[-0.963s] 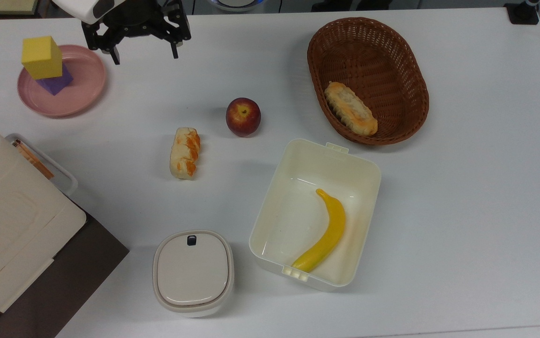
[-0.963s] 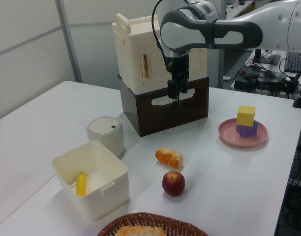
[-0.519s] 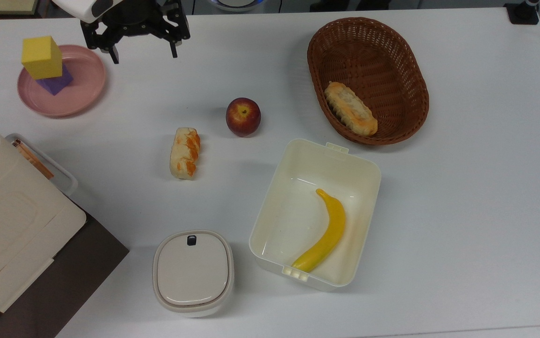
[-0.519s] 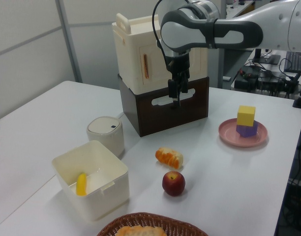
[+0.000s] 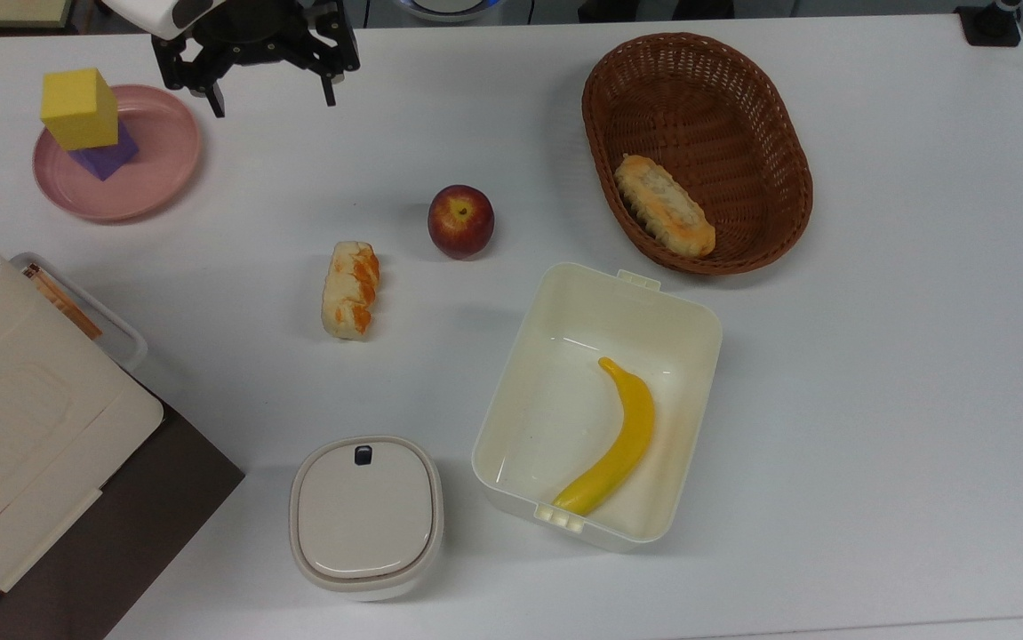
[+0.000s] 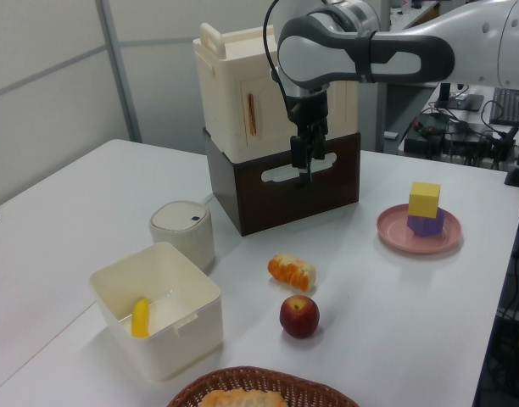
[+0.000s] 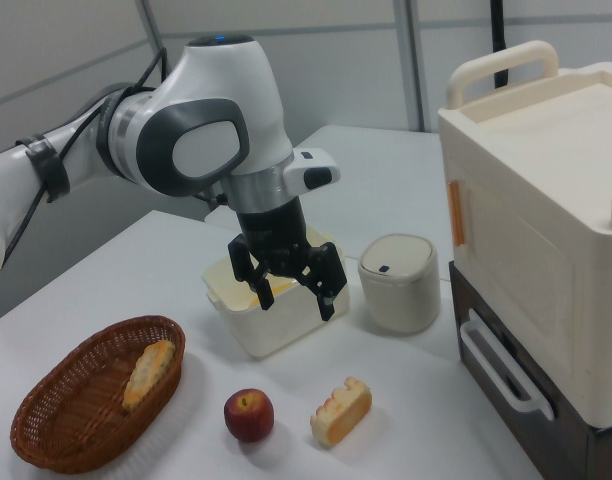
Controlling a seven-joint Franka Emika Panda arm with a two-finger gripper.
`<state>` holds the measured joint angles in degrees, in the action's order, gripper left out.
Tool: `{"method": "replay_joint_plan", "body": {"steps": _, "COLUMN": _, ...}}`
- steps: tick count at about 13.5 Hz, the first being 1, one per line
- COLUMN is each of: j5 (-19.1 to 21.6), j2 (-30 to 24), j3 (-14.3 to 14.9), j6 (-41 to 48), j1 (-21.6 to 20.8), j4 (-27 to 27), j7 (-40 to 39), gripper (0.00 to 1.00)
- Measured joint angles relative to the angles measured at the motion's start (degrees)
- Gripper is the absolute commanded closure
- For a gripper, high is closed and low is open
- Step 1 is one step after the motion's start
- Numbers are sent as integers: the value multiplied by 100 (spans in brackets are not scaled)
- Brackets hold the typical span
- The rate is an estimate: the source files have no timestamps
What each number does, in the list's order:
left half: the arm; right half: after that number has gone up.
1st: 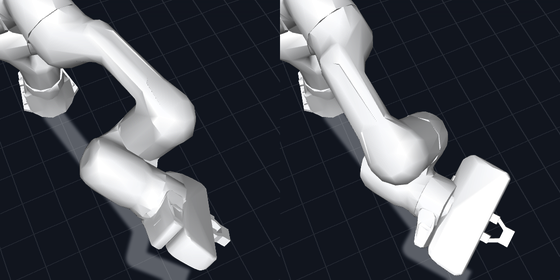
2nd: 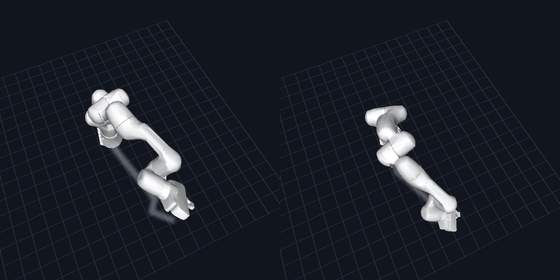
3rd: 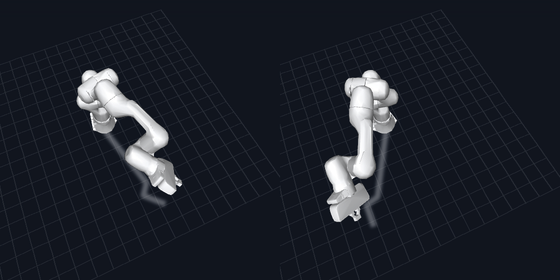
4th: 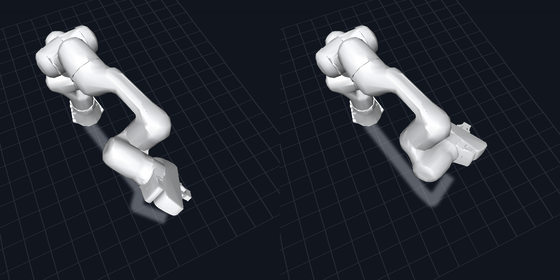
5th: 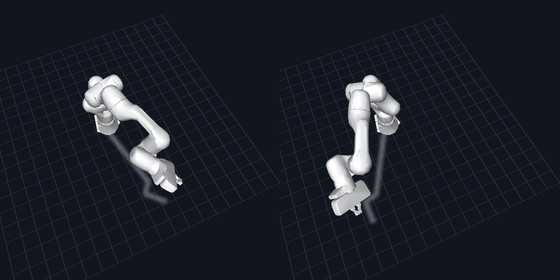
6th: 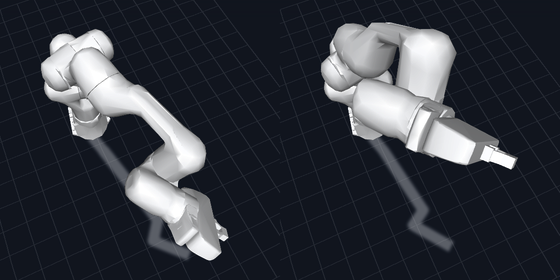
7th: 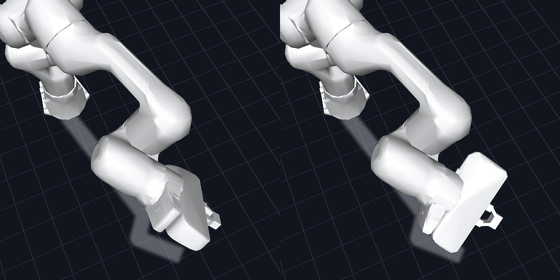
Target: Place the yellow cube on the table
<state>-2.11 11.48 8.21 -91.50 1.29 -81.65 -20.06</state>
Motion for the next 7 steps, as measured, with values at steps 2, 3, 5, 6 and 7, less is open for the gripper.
{"method": "replay_joint_plan", "body": {"steps": 2, "j5": 0, "j2": -14, "j3": 2, "j6": 51, "j1": 4, "j4": 0, "j7": 0, "gripper": 0}}
{"method": "replay_joint_plan", "body": {"steps": 3, "j5": -1, "j2": -21, "j3": 6, "j6": 83, "j1": 10, "j4": 0, "j7": 0, "gripper": 0}}
{"method": "replay_joint_plan", "body": {"steps": 5, "j5": -5, "j2": -36, "j3": 31, "j6": 229, "j1": 82, "j4": 4, "j7": 0, "gripper": 0}}
{"method": "replay_joint_plan", "body": {"steps": 6, "j5": -5, "j2": -45, "j3": 39, "j6": 270, "j1": 163, "j4": 5, "j7": -4, "gripper": 0}}
{"method": "replay_joint_plan", "body": {"steps": 7, "j5": -8, "j2": -58, "j3": 48, "j6": 292, "j1": 277, "j4": 5, "j7": -51, "gripper": 0}}
